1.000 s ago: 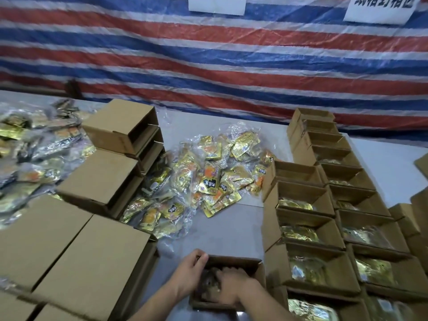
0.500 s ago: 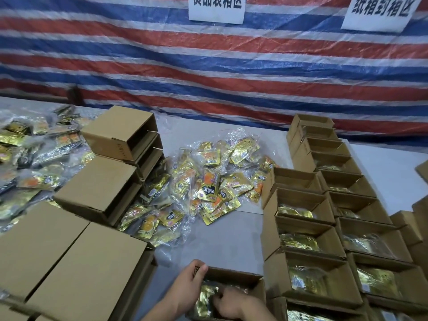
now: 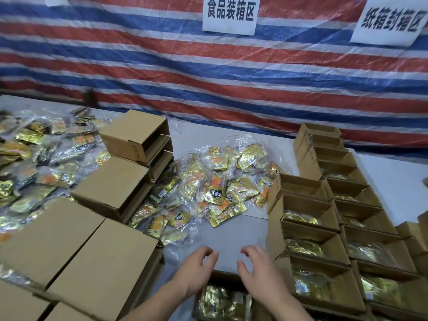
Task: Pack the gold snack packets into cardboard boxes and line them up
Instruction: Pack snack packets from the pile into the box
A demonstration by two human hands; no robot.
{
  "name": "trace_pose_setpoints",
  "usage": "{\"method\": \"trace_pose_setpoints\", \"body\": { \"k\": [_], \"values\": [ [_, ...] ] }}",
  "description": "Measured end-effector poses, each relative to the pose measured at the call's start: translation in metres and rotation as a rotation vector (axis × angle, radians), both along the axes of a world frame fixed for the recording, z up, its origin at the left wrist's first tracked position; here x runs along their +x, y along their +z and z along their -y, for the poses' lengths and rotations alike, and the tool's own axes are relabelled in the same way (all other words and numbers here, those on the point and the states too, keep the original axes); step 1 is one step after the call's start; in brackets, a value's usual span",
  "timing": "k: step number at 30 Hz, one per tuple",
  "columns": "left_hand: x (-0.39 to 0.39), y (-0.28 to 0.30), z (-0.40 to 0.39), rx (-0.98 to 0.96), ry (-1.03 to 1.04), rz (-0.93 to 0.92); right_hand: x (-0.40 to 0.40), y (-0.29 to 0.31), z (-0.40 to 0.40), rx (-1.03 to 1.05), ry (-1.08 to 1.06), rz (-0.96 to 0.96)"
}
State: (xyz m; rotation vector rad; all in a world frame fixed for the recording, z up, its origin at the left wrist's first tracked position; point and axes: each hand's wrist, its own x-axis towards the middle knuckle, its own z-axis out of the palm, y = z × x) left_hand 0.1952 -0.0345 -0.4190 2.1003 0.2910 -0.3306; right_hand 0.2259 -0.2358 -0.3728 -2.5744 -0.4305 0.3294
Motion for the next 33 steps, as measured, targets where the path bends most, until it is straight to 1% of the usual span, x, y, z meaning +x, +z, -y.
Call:
{"method": "trace_pose_setpoints", "body": {
  "k": [2,4,7,10,12,14,16,18,20,22,25,27,29,31,33],
  "values": [
    [0.002,0.001,0.005,0.116,-0.140,-0.012,0.004,-0.004,0.002,-0.185,0.090,-0.078],
    [0.000,-0.001,0.009,0.173,-0.205,-0.028,0.001,-0.011,-0.001,-0.282,0.137,-0.159],
    [-0.003,-0.005,0.010,0.187,-0.177,0.020,-0.006,-0.024,-0.001,-0.286,0.120,-0.054],
    [0.000,-0.005,0.013,0.184,-0.162,0.020,-0.006,-0.024,-0.003,-0.321,0.079,-0.051],
    [0.025,-0.002,0.014,0.167,-0.094,0.050,0.001,-0.020,-0.004,-0.321,0.059,-0.098],
    [0.079,0.001,0.013,0.219,-0.014,0.150,0.016,-0.014,-0.003,-0.317,0.030,-0.125],
    [0.144,0.000,0.013,0.371,0.011,0.187,0.029,-0.005,0.000,-0.282,-0.033,-0.151],
    [0.205,-0.002,0.014,0.522,-0.023,0.105,0.040,0.003,0.005,-0.187,-0.111,-0.187],
    [0.249,-0.009,0.015,0.654,-0.018,0.029,0.046,0.007,0.010,-0.097,-0.152,-0.200],
    [0.275,-0.022,0.015,0.719,0.000,-0.033,0.049,0.010,0.016,-0.041,-0.198,-0.211],
    [0.296,-0.049,0.017,0.804,-0.043,-0.104,0.050,0.008,0.023,-0.009,-0.242,-0.135],
    [0.302,-0.059,0.021,0.877,-0.070,-0.121,0.050,0.006,0.026,0.020,-0.266,-0.135],
    [0.304,-0.060,0.023,0.881,-0.070,-0.137,0.051,0.005,0.030,0.047,-0.261,-0.157],
    [0.302,-0.058,0.021,0.786,-0.071,-0.162,0.052,0.007,0.031,0.103,-0.296,-0.175],
    [0.299,-0.055,0.016,0.701,-0.061,-0.138,0.055,0.011,0.029,0.177,-0.361,-0.187]
  ]
}}
